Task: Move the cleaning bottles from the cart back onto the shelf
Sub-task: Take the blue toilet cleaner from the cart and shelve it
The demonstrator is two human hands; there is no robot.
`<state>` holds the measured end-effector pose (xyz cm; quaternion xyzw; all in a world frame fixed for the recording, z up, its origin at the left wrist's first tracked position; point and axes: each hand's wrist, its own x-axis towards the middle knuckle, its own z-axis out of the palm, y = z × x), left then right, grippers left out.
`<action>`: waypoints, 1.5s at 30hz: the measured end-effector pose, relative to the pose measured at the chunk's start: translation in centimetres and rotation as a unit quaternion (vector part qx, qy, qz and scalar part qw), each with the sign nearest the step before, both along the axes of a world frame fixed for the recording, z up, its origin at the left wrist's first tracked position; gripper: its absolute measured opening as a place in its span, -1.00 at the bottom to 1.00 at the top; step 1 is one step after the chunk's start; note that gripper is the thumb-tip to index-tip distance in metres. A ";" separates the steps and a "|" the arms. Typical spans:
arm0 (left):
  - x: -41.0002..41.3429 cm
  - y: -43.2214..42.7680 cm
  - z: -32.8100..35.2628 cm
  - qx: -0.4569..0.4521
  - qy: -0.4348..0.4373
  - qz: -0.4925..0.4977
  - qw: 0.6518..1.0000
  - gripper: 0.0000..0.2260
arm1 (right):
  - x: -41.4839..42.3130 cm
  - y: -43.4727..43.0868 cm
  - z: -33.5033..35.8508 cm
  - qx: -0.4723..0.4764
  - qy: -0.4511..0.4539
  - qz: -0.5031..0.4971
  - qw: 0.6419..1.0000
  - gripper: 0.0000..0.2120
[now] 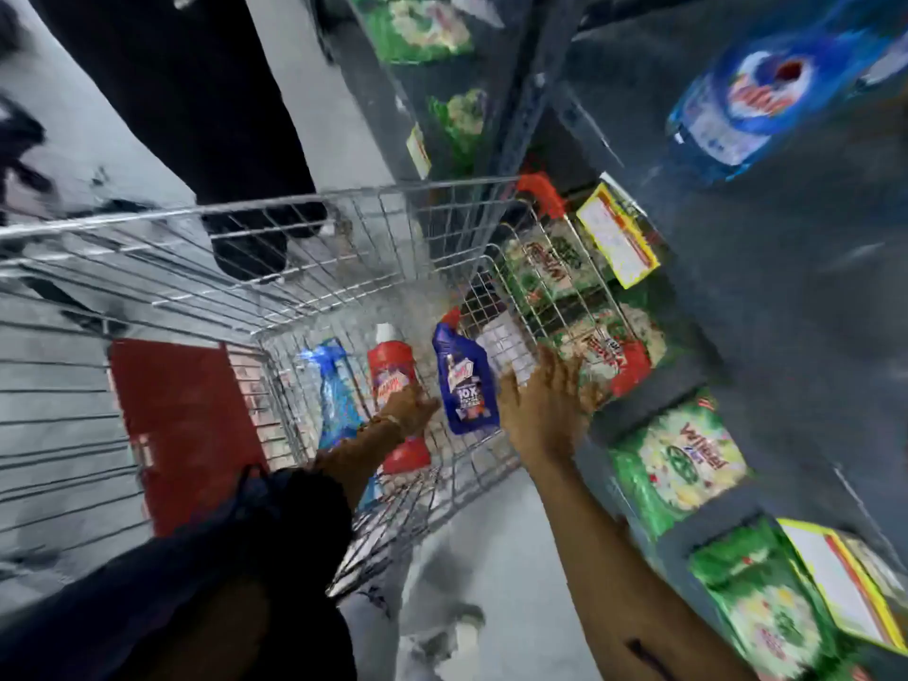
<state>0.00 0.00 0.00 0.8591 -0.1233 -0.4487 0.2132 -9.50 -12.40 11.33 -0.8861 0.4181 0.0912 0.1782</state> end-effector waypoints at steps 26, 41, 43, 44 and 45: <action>2.1 -2.1 9.4 -0.247 0.105 0.246 0.931 -0.36 | -0.8 -1.0 3.0 0.205 -0.173 -0.109 0.957 -0.51; -9.7 -1.3 29.1 -0.410 0.170 -0.051 0.895 -0.72 | -19.1 0.8 15.1 0.431 -0.483 -0.240 0.723 -0.73; -12.5 -1.9 29.5 -0.411 0.187 -0.075 0.889 -0.73 | -22.5 1.3 16.0 0.415 -0.496 -0.254 0.719 -0.71; -13.8 -2.3 29.6 -0.411 0.193 -0.083 0.887 -0.69 | -23.9 1.5 16.4 0.405 -0.500 -0.263 0.719 -0.68; -14.4 -2.4 29.6 -0.412 0.197 -0.087 0.885 -0.67 | -24.6 1.6 16.6 0.397 -0.500 -0.274 0.719 -0.65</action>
